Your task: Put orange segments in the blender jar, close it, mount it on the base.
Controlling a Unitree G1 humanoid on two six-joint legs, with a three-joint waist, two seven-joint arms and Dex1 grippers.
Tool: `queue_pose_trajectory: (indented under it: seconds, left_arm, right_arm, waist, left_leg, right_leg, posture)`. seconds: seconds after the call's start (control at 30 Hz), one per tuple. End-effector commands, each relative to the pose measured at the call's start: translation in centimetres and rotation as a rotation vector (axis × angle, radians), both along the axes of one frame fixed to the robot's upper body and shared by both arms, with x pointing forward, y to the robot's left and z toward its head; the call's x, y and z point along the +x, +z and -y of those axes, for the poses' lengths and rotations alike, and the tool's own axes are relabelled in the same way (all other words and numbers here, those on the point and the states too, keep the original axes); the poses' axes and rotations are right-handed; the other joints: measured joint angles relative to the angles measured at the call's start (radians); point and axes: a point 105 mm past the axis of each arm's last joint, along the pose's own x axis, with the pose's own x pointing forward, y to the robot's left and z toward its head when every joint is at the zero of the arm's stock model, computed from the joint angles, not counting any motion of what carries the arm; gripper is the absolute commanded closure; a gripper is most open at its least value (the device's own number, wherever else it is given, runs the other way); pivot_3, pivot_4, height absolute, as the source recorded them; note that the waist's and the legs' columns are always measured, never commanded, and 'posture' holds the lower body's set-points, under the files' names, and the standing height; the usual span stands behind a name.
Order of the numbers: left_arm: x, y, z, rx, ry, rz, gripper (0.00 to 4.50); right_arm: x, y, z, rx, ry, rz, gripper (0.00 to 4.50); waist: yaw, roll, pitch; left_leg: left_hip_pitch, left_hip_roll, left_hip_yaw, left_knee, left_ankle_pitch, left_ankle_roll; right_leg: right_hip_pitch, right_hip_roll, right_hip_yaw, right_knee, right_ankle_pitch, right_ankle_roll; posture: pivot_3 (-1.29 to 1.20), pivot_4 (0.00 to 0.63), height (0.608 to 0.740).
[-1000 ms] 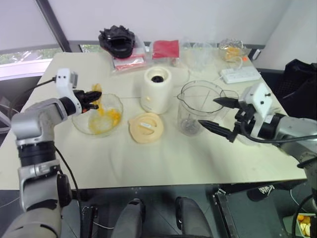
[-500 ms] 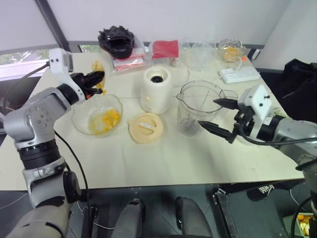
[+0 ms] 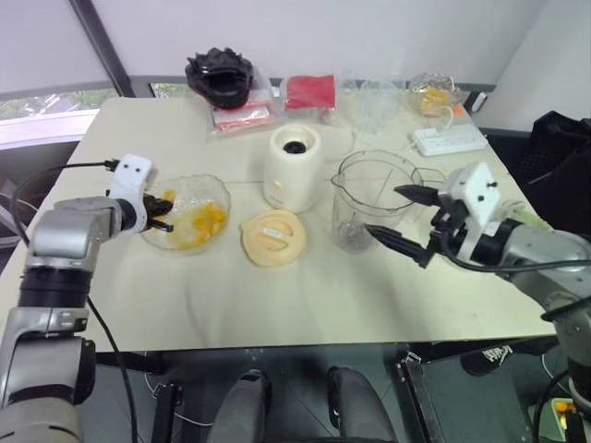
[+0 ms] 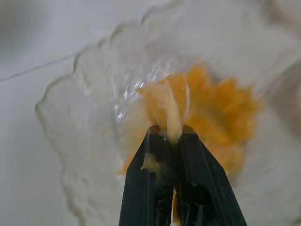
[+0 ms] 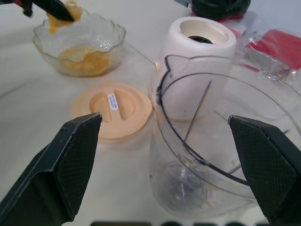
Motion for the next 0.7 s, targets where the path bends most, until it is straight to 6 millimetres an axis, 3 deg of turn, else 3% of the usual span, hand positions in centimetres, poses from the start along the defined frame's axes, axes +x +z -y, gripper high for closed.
queue_pose_trajectory:
  seconds: [0.03,0.17,0.33,0.5,0.7]
  left_arm:
    - [1.3,2.1,0.0,0.112,-0.061,0.078,4.47]
    - [1.8,2.3,0.5,0.104,-0.09,0.103,4.47]
    - [2.3,4.8,3.3,-0.05,-0.176,0.255,4.47]
    - [2.1,10.4,7.5,-0.286,-0.286,0.43,4.47]
    - [1.3,19.7,12.6,-0.516,-0.489,0.622,4.47]
  right_arm:
    - [-0.2,0.9,-0.4,-0.001,0.026,0.049,0.0]
    - [-0.3,0.8,-0.4,-0.014,0.035,0.039,0.0]
    - [-0.2,0.9,-0.1,-0.022,0.033,0.043,0.0]
    - [-0.2,0.7,0.1,-0.029,0.02,0.043,0.0]
    - [-0.6,0.4,0.3,-0.014,-0.026,0.059,0.0]
  waist:
    - [0.0,0.0,0.0]
    - [-0.001,0.0,0.0]
    - [-0.002,0.0,0.0]
    - [0.001,0.0,0.0]
    - [0.0,-0.001,0.0]
  left_leg:
    - [0.0,0.0,0.0,0.0,0.0,0.0]
    - [-0.001,0.0,0.0,0.0,0.0,0.0]
    - [0.0,0.0,0.0,0.0,0.0,0.0]
    - [-0.001,0.0,0.0,0.0,0.0,0.0]
    - [-0.001,0.0,-0.001,0.001,0.0,0.0]
  right_leg:
    - [0.0,0.0,0.0,0.0,0.0,0.0]
    - [0.0,0.0,0.0,-0.001,0.0,0.0]
    - [0.0,0.0,0.0,0.0,0.0,0.0]
    - [0.0,0.0,0.0,0.0,0.0,0.0]
    - [0.0,0.0,-0.001,0.0,0.0,0.0]
  posture:
    - [0.0,0.15,0.74]
    - [0.0,0.15,0.74]
    - [0.0,0.15,0.74]
    - [0.0,0.15,0.74]
    - [0.0,0.15,0.74]
